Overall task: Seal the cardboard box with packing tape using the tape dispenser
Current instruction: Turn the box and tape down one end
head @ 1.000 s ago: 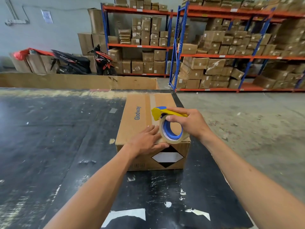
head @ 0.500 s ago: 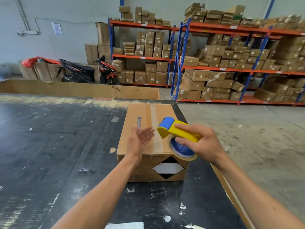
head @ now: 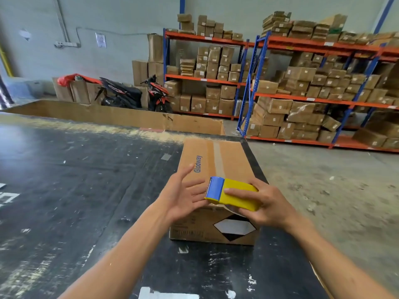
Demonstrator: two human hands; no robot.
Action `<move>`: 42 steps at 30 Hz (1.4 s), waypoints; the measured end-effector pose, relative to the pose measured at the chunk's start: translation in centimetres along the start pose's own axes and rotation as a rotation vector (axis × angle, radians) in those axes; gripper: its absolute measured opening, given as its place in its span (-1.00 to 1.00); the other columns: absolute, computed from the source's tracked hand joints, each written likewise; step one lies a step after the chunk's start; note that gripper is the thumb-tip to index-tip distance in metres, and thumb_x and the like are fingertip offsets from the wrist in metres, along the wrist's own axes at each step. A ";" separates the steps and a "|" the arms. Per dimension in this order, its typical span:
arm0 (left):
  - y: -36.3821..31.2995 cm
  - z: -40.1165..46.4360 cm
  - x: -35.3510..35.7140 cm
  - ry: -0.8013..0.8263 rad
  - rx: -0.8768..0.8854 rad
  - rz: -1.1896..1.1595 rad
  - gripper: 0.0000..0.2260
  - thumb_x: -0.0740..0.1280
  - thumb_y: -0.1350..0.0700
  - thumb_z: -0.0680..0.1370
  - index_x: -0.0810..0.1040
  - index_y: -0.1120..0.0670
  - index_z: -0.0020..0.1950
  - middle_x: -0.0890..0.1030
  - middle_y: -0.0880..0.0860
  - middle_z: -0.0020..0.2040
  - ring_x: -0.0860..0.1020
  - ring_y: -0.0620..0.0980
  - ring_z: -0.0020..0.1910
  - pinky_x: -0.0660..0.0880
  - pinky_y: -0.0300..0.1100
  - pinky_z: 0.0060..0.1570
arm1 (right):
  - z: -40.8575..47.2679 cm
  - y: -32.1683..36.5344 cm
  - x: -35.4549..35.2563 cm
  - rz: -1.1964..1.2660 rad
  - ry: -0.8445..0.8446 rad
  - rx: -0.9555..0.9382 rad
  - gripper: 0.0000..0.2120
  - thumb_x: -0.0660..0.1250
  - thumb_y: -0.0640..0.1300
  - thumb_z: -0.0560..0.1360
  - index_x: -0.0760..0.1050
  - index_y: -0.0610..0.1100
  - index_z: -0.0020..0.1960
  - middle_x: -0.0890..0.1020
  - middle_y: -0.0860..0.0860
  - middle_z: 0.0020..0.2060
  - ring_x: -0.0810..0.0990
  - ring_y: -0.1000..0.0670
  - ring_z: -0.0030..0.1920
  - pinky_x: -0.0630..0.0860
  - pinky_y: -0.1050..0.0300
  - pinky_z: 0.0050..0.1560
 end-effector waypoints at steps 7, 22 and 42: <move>-1.7 -0.3 -1.1 -0.102 0.096 0.085 -0.71 0.39 0.30 0.54 0.57 0.29 0.27 0.71 0.20 -0.01 0.69 0.10 -0.07 0.68 -0.05 -0.09 | 2.3 1.8 -0.8 0.126 -0.104 -0.009 -0.59 0.44 0.22 0.48 0.62 0.10 0.27 0.57 -0.04 -0.09 0.55 -0.02 -0.17 0.48 0.16 -0.25; 0.0 -2.2 -7.4 -0.621 0.625 0.660 -0.66 0.43 0.10 0.55 0.56 0.02 0.33 0.73 -0.20 -0.17 0.63 -0.31 -0.02 0.48 -0.11 0.26 | 3.0 1.9 1.3 -0.151 0.302 -0.020 -0.57 0.37 0.31 0.42 0.53 0.38 0.28 0.50 0.06 -0.25 0.42 0.06 -0.37 0.30 0.19 -0.43; 1.3 -0.5 -9.7 -0.688 0.641 0.691 -0.42 0.46 0.13 0.55 0.36 0.12 0.53 0.64 -0.05 0.25 0.57 -0.22 0.17 0.37 -0.40 0.20 | 5.6 4.2 4.0 -0.373 0.543 0.045 -0.47 0.11 0.36 0.38 0.47 0.39 0.32 0.41 0.06 -0.23 0.50 -0.02 -0.29 0.40 0.12 -0.32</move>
Point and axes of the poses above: each hand's wrist, its own z-axis towards the middle knuckle, its own x-axis out of the palm, y = z × x, the point moved 5 cm from there along z, towards the middle knuckle
